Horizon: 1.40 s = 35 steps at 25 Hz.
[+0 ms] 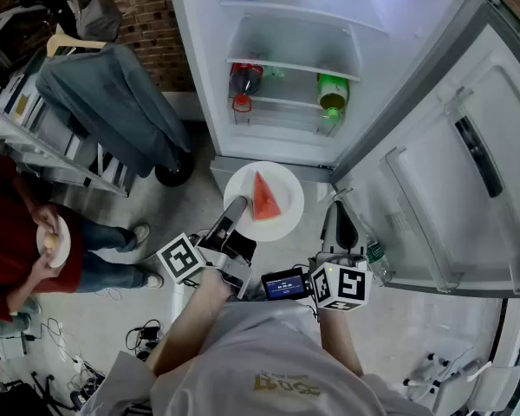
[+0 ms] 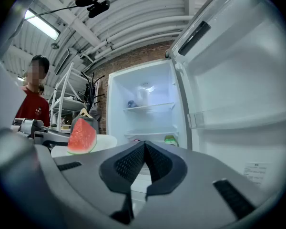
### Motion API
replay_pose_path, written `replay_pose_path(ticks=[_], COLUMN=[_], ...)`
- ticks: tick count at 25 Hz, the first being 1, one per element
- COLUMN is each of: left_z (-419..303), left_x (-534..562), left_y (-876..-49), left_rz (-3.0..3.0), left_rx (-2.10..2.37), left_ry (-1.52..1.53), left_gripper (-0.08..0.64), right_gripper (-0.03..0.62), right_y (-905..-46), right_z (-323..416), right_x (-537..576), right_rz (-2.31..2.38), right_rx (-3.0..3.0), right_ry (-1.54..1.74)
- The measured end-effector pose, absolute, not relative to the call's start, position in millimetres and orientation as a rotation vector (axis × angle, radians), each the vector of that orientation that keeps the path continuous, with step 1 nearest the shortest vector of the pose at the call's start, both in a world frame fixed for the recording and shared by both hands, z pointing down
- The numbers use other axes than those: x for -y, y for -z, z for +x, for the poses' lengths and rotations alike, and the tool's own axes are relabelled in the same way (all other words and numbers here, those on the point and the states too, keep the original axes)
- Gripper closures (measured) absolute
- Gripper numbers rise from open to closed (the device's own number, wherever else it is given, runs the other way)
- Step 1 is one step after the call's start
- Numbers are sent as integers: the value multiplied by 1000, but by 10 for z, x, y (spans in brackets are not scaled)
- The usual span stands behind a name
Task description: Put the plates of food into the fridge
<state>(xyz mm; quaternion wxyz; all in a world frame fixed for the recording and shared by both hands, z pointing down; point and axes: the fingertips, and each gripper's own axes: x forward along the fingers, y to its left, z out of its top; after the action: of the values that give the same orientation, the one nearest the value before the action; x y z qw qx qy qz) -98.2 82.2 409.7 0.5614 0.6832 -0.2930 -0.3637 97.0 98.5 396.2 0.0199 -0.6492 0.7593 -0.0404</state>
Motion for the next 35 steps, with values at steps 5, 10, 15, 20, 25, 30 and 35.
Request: replay_pose_path(ticks=[5,10,15,20,25,30,35], left_z=[-964,-981,-990,-961,-915,-888,-863], left_x=[-834,-863,-893,-924,-967,-1058,-1113], left_y=[-4087,-4072,-4084,-4079,-4076,-4104,-4149], left_rz=[1615,1612,1610,1611,1610,1599,1582], left_rx=[699,710,723,723,726,741,746], left_ry=[857,866,866,865,868,881,890], left_gripper=[528,528,528,528,528,528,528], right_gripper=[584,584,584,584,584,584,584], right_y=[-3949,-3944,-3980,-4008,-3983,-3950,-3975], right_z=[1002,1000,1010,1026,1069,1108,1126], right_x=[-986,-986,-990,-1025,-1064,-1125,-1168], right_rz=[-2001,-1987,-1950,-1960,-1956,-1928,-1919], right_rx=[-2359,-2365,-2353,-2361,-2361,-2368,-2375], right_ry=[123,122,175,182,166,148,147])
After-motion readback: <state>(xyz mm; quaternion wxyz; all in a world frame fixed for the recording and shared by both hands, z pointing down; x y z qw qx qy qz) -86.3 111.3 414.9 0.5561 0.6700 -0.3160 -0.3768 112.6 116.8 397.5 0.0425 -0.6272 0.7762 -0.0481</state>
